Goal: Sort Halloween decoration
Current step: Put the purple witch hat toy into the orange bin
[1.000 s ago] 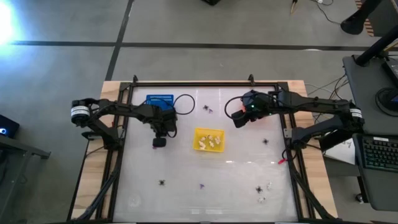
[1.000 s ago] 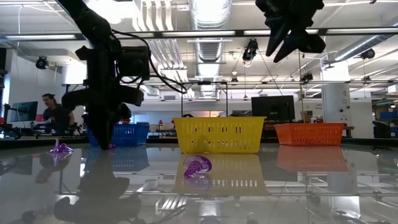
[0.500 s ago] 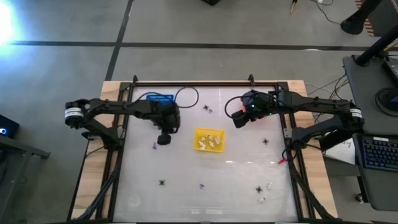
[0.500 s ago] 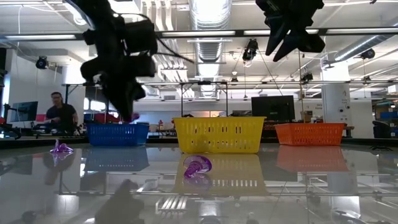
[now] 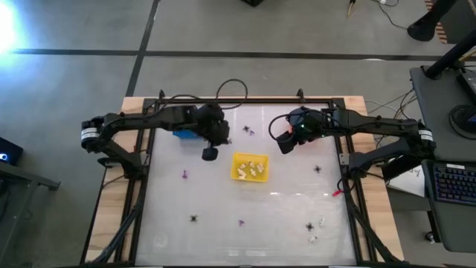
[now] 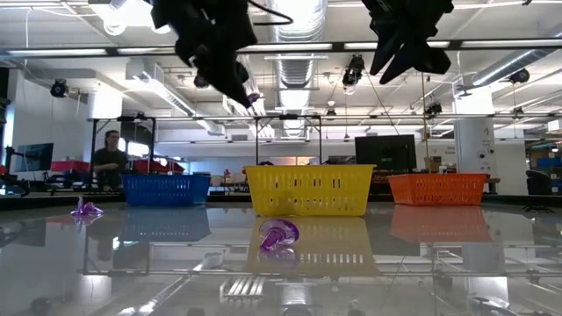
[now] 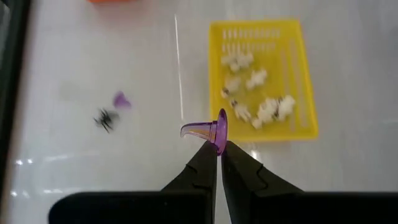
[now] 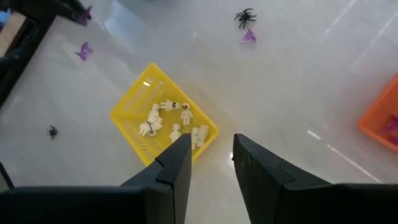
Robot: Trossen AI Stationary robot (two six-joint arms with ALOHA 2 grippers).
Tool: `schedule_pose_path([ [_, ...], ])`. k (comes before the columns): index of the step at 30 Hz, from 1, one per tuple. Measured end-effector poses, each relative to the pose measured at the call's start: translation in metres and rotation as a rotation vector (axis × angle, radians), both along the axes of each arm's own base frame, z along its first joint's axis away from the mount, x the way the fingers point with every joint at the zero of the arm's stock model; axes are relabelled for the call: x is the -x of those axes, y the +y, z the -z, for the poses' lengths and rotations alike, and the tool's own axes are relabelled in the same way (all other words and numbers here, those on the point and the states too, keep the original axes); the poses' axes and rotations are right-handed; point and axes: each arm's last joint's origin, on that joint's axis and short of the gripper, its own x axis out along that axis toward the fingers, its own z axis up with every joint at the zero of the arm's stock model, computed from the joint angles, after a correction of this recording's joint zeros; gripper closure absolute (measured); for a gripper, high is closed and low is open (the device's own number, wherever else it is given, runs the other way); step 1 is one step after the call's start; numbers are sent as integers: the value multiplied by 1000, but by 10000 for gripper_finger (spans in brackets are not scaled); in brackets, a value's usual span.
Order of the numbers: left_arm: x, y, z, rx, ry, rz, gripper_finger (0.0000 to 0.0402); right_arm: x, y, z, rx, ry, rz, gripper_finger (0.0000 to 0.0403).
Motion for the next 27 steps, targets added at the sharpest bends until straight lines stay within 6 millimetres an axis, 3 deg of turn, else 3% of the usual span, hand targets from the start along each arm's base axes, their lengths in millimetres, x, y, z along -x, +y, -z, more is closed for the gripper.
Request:
schedule_pose_path([
  [5, -15, 14, -13, 16, -52, 20, 402, -1, 0, -1, 28, -14, -31, 294],
  [15, -43, 42, -12, 47, -60, 46, 401, -19, -4, -12, 269, -151, -209, 294],
  [27, -60, 49, -21, 36, -102, 71, 401, -46, -10, 4, 470, -116, -391, 294],
])
